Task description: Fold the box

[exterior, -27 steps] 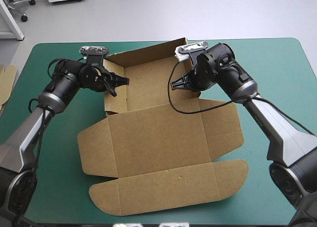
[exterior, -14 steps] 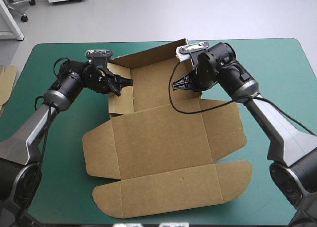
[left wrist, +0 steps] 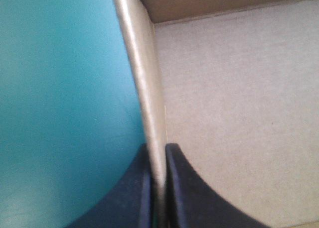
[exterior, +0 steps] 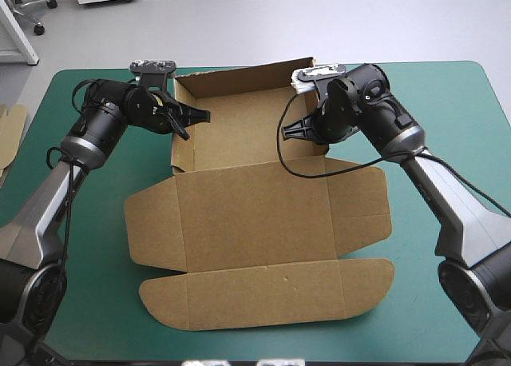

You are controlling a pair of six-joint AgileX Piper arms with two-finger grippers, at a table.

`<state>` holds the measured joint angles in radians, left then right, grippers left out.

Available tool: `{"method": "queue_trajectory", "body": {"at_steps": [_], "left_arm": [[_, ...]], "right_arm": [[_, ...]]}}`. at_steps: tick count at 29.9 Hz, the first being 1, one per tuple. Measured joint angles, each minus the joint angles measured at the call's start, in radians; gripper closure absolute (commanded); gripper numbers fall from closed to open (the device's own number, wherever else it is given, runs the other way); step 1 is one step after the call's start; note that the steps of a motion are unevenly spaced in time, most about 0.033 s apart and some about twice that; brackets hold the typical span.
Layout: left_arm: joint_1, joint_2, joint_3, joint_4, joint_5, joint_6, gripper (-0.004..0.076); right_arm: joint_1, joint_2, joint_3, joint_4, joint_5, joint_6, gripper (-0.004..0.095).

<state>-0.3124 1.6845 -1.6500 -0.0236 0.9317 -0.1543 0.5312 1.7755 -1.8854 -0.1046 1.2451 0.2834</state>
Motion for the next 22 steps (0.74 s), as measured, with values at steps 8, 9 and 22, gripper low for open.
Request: {"method": "queue_trajectory", "body": {"at_steps": [8,9,22], "left_arm": [[-0.002,0.000,-0.053,0.044,0.057,0.007,0.0738],[-0.003,0.001,-0.053,0.052,0.061,0.007,0.0738],[-0.010,0.007,-0.081,0.111,0.150,0.007,0.0738]], "right_arm": [[-0.007,-0.002,-0.006,0.026,-0.001,0.003,0.0922],[-0.007,-0.002,-0.006,0.030,-0.001,0.003,0.0922],[-0.007,-0.001,-0.003,0.061,0.001,0.011,0.0922]]}}
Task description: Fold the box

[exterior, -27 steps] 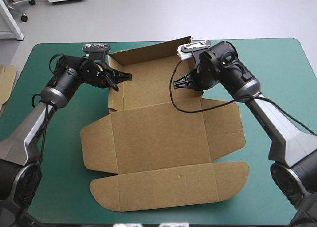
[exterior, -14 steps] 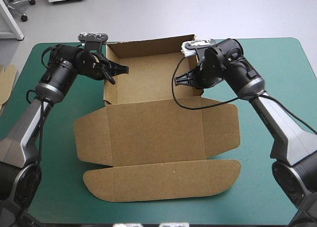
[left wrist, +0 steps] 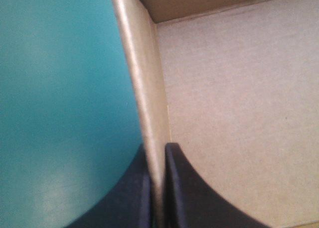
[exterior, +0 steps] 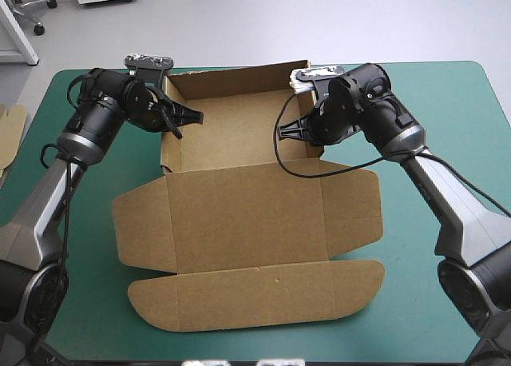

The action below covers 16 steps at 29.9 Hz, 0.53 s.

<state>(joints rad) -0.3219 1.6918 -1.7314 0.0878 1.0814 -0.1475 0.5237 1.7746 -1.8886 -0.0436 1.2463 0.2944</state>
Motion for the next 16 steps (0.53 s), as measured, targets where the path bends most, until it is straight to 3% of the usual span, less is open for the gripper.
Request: {"method": "queue_trajectory", "body": {"at_steps": [8,16], "left_arm": [[0.000,0.038,-0.005,0.017,0.068,0.000,0.0738],[-0.001,0.087,-0.005,-0.011,0.063,0.000,0.0738]], "right_arm": [[-0.010,0.035,0.006,0.033,0.001,-0.013,0.0922],[-0.063,0.050,0.012,0.067,0.002,-0.051,0.0922]]}}
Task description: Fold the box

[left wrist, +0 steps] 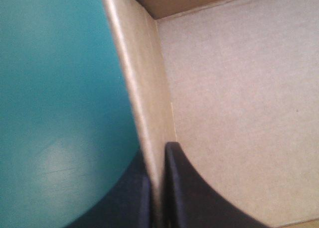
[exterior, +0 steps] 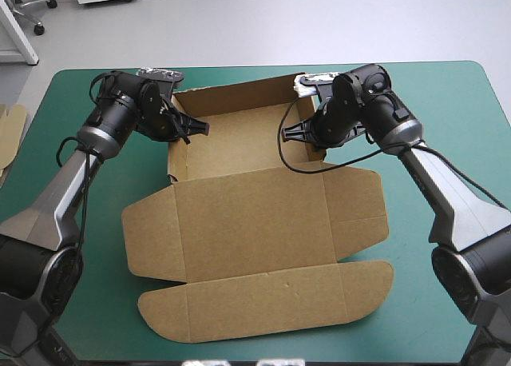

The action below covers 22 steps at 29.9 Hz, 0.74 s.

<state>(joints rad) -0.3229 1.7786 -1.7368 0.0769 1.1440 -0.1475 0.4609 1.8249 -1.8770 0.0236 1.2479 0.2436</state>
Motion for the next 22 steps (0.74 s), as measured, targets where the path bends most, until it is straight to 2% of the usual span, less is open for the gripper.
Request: {"method": "queue_trajectory", "body": {"at_steps": [10,22], "left_arm": [[-0.006,0.088,0.001,-0.057,0.018,0.014,0.0738],[-0.006,0.147,0.006,-0.069,-0.007,0.015,0.0738]], "right_arm": [[-0.043,0.006,0.137,0.044,-0.017,-0.028,0.0922],[-0.044,0.027,0.152,0.042,-0.023,-0.037,0.0923]]}}
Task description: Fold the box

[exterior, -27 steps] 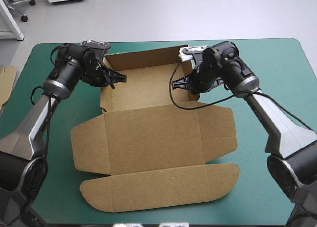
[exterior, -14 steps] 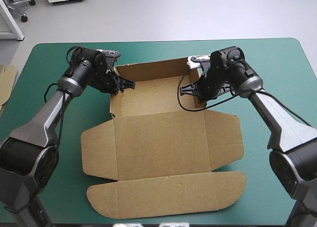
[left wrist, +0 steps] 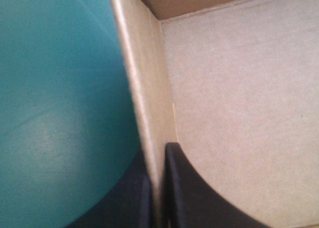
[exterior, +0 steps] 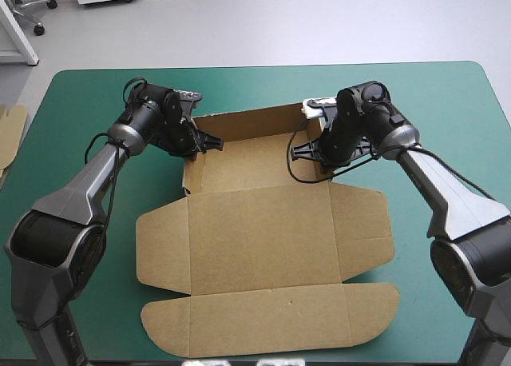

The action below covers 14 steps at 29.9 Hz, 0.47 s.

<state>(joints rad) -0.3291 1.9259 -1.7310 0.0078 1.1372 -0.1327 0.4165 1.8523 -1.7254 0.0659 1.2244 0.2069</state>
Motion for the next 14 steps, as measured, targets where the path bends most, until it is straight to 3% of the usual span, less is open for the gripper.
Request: {"method": "queue_trajectory", "body": {"at_steps": [14], "left_arm": [[0.023,0.006,0.010,-0.013,-0.017,0.008,0.0738]], "right_arm": [[-0.002,0.079,0.001,0.023,-0.022,-0.025,0.0922]]}}
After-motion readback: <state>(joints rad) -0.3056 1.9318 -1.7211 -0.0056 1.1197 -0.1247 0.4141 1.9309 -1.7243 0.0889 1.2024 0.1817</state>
